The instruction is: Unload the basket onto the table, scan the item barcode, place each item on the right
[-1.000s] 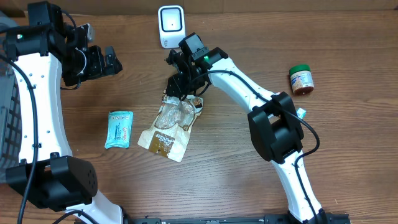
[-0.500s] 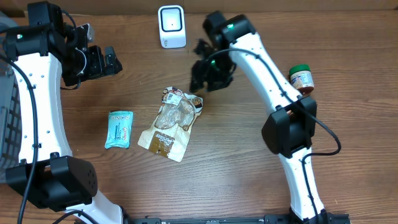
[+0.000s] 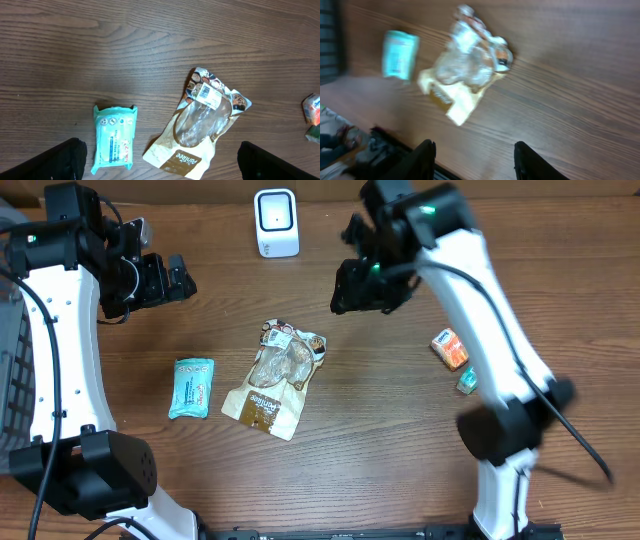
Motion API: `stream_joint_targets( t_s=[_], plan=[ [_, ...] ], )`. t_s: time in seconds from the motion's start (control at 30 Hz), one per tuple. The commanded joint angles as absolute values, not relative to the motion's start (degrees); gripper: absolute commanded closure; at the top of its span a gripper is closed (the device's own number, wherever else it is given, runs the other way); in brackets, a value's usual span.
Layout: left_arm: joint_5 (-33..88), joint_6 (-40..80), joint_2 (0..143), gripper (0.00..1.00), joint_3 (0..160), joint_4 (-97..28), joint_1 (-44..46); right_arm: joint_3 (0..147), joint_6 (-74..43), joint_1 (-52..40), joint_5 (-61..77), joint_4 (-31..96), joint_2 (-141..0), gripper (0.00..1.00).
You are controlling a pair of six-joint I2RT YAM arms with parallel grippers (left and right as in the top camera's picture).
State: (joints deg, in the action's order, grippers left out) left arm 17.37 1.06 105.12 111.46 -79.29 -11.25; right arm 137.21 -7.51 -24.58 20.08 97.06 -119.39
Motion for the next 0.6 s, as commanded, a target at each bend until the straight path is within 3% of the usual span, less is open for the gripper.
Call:
stream_joint_targets(
  t_s=[0.0, 0.3, 0.57],
  plan=[
    [17.4, -0.1, 103.8, 0.0, 111.7, -79.2, -10.9, 136.5, -8.7, -25.0, 18.4, 97.1, -109.2, 0.51],
    [17.4, -0.1, 103.8, 0.01, 111.7, -79.2, -10.9, 117.2, -15.9, -25.0, 11.0, 95.0, -91.9, 0.47],
    [17.4, -0.1, 103.8, 0.0, 111.7, -79.2, -10.9, 90.2, -20.8, -25.0, 15.3, 69.5, -88.8, 0.45]
  ],
)
